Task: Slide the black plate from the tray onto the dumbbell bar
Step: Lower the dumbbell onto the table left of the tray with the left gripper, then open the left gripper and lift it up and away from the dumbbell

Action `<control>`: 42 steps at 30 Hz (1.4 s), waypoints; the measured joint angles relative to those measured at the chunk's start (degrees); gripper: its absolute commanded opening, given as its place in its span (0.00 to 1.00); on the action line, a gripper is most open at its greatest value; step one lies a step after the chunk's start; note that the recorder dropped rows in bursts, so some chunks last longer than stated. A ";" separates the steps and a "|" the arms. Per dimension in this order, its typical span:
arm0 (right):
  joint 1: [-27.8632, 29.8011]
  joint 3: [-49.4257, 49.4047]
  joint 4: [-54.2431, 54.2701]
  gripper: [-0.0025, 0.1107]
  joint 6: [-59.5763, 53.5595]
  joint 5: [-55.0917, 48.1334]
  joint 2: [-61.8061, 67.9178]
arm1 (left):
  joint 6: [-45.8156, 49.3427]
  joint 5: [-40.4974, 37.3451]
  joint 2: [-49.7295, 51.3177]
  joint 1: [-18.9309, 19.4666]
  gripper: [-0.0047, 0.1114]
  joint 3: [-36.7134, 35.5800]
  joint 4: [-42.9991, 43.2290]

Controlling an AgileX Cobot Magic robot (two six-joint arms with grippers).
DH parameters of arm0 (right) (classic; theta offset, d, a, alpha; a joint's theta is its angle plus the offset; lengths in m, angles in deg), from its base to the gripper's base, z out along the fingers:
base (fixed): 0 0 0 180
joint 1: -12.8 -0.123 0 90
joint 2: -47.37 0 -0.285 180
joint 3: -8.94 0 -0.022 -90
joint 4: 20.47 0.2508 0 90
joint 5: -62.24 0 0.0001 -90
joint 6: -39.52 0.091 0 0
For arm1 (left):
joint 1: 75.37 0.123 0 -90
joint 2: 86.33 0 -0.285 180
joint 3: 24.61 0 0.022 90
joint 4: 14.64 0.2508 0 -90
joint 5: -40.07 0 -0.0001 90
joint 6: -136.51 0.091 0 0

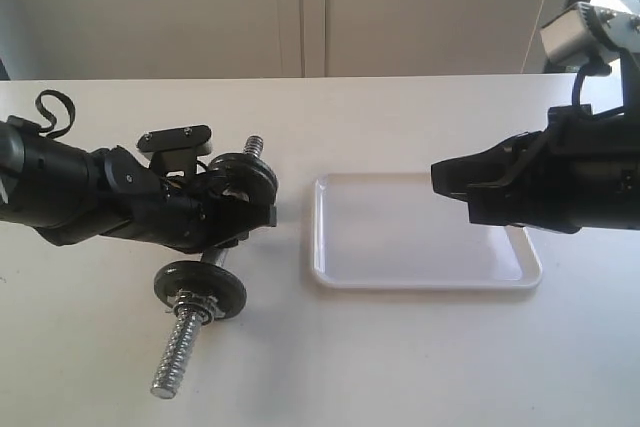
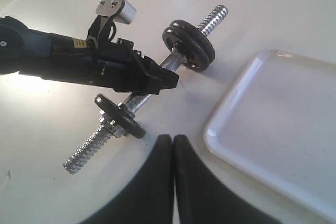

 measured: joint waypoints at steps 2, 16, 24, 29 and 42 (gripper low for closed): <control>0.00 0.00 0.00 0.02 0.00 0.00 0.00 | 0.10 -0.38 0.23 0.00 0.04 0.19 0.38; 0.00 0.00 0.00 0.02 0.00 0.62 0.00 | 0.10 2.41 0.82 0.00 0.04 0.33 0.35; 0.00 0.00 0.00 0.02 0.00 0.62 0.00 | 0.32 2.41 0.91 0.00 0.18 0.33 0.35; 0.00 0.00 0.00 0.02 0.00 0.75 0.00 | 1.80 2.41 0.91 0.00 0.43 0.33 0.15; 0.00 0.00 0.00 0.02 0.00 0.90 0.00 | 2.39 17.45 -1.44 0.00 0.49 2.33 0.36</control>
